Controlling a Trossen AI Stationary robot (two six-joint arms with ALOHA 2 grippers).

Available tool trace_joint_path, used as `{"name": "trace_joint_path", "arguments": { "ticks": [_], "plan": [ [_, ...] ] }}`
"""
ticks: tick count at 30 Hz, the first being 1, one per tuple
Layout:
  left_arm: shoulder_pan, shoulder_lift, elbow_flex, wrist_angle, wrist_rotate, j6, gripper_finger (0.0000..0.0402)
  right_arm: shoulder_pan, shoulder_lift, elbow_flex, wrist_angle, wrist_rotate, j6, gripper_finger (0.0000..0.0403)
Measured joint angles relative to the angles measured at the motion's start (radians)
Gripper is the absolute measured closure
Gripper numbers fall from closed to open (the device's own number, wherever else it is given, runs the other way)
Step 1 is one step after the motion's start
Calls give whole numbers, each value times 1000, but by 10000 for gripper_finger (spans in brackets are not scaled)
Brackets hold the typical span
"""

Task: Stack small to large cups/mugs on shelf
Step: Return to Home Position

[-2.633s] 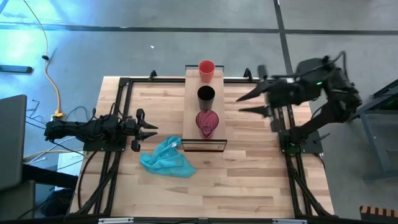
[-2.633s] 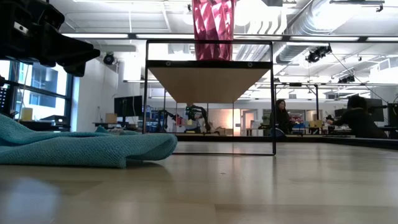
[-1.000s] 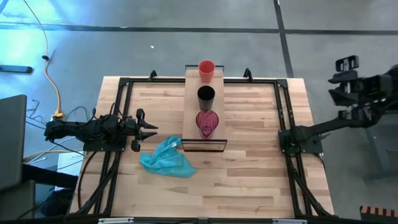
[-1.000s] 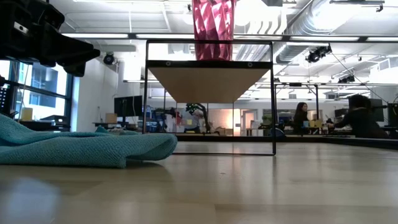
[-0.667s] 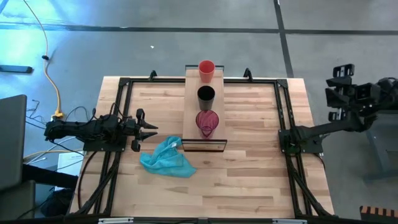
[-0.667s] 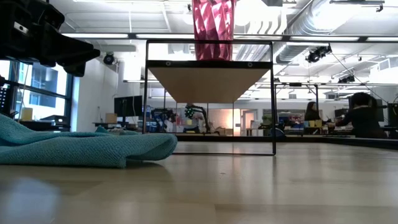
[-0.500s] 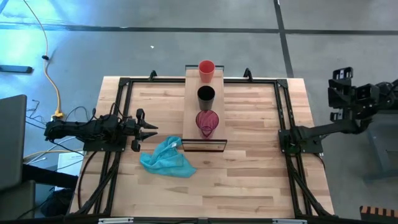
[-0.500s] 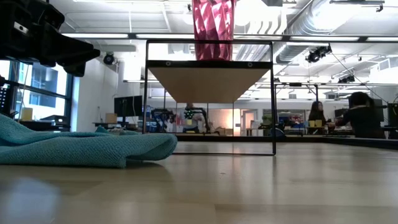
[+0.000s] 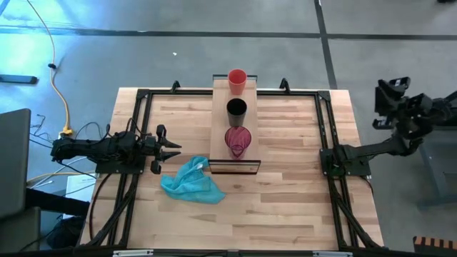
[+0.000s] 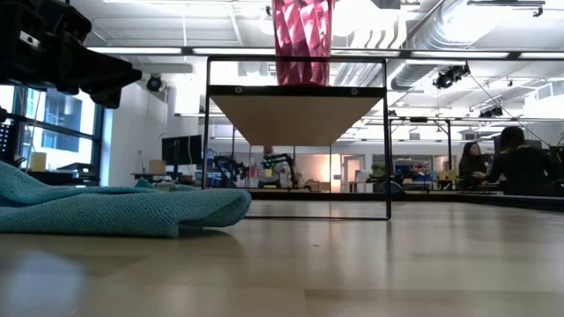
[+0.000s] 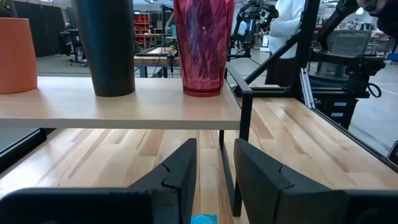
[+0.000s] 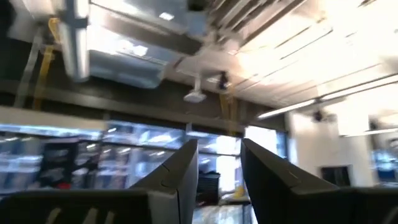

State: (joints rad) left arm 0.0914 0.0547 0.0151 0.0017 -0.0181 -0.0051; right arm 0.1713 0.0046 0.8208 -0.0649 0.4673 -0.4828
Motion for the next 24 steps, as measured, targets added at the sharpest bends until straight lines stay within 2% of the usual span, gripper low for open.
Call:
{"name": "trace_joint_path", "arguments": {
  "ticks": [6, 15, 20, 24],
  "plan": [
    [0, 0, 0, 0, 0, 0, 305, 1, 0, 71, -1, 33, -77, 301],
    [0, 0, 0, 0, 0, 0, 305, 2, 0, 160, -240, 107, -38, 318],
    [0, 0, 0, 0, 0, 0, 305, 22, -1, 108, -291, -14, 66, 318],
    [0, 0, 0, 0, 0, 0, 305, 39, -1, -29, -167, -124, 89, 318]
  ]
}}
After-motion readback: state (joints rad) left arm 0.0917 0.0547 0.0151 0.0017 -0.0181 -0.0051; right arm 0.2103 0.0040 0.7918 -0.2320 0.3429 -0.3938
